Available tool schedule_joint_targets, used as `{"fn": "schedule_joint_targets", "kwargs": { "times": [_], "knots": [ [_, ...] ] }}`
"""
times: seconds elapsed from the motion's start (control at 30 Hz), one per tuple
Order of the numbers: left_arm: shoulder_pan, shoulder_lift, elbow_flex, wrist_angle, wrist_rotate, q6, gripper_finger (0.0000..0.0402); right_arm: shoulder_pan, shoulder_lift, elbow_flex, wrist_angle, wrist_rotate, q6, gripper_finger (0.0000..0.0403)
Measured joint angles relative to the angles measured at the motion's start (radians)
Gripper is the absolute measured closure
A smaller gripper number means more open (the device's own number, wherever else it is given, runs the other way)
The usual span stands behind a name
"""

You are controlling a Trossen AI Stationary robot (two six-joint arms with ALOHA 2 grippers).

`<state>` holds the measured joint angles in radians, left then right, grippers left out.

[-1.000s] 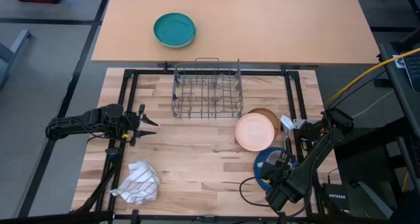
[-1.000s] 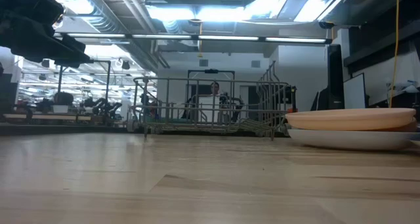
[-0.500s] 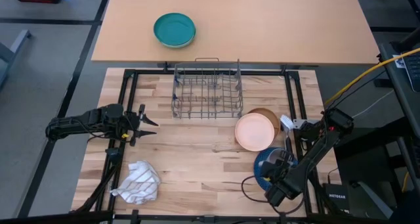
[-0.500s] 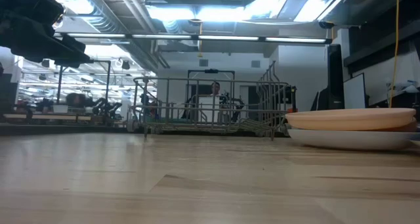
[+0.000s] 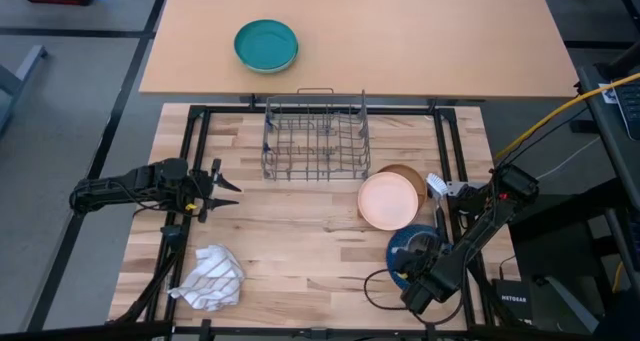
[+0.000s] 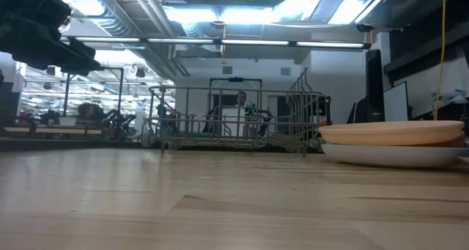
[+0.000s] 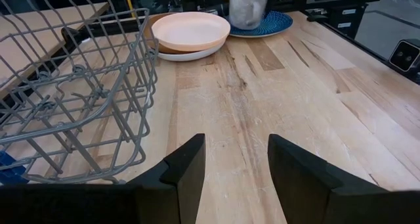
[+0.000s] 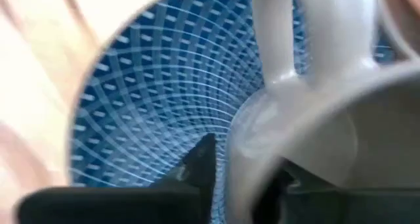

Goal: Sort dishes
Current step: Move the gray mug to the top right of the table

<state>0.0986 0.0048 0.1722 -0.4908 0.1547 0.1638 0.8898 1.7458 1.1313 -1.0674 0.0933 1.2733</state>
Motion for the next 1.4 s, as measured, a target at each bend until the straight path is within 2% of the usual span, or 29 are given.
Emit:
{"fn": "schedule_joint_targets", "kwargs": {
  "times": [0.1, 0.3, 0.43, 0.63, 0.83, 0.97, 1.03, 1.17, 1.4],
  "knots": [
    [0.0, 0.0, 0.0, 0.0, 0.0, 0.0, 0.0247, 0.0, 0.0, 0.0, 0.016, -0.005, -0.005, 0.0382],
    [0.0, 0.0, 0.0, 0.0, 0.0, 0.0, 0.0247, 0.0, 0.0, 0.0, 0.018, -0.002, 0.002, 0.0373],
    [0.001, 0.0, 0.0, 0.0, 0.0, 0.0, 0.0247, 0.0, -0.001, 0.038, -0.01, 0.003, 0.003, 0.0384],
    [0.001, 0.0, 0.0, 0.0, 0.0, 0.0, 0.0247, -0.013, -0.002, 0.187, -0.199, 0.062, 0.004, 0.0383],
    [0.001, 0.0, 0.0, 0.0, 0.0, 0.0, 0.0247, -0.066, -0.002, 0.349, -0.487, 0.136, -0.02, 0.0384],
    [0.0, 0.0, 0.0, 0.0, 0.0, 0.0, 0.0247, -0.15, -0.039, 0.371, -0.484, 0.229, -0.166, 0.0384],
    [0.0, 0.0, 0.0, 0.0, -0.001, 0.0, 0.0247, -0.213, -0.06, 0.371, -0.505, 0.263, -0.191, 0.0384],
    [0.0, 0.0, 0.0, 0.0, -0.002, 0.0, 0.0247, -0.351, -0.118, 0.37, -0.497, 0.359, -0.366, 0.0384],
    [0.0, 0.0, 0.0, 0.0, -0.002, 0.0, 0.0247, -0.654, -0.243, 0.369, -0.505, 0.388, -0.678, 0.0384]
  ]
}}
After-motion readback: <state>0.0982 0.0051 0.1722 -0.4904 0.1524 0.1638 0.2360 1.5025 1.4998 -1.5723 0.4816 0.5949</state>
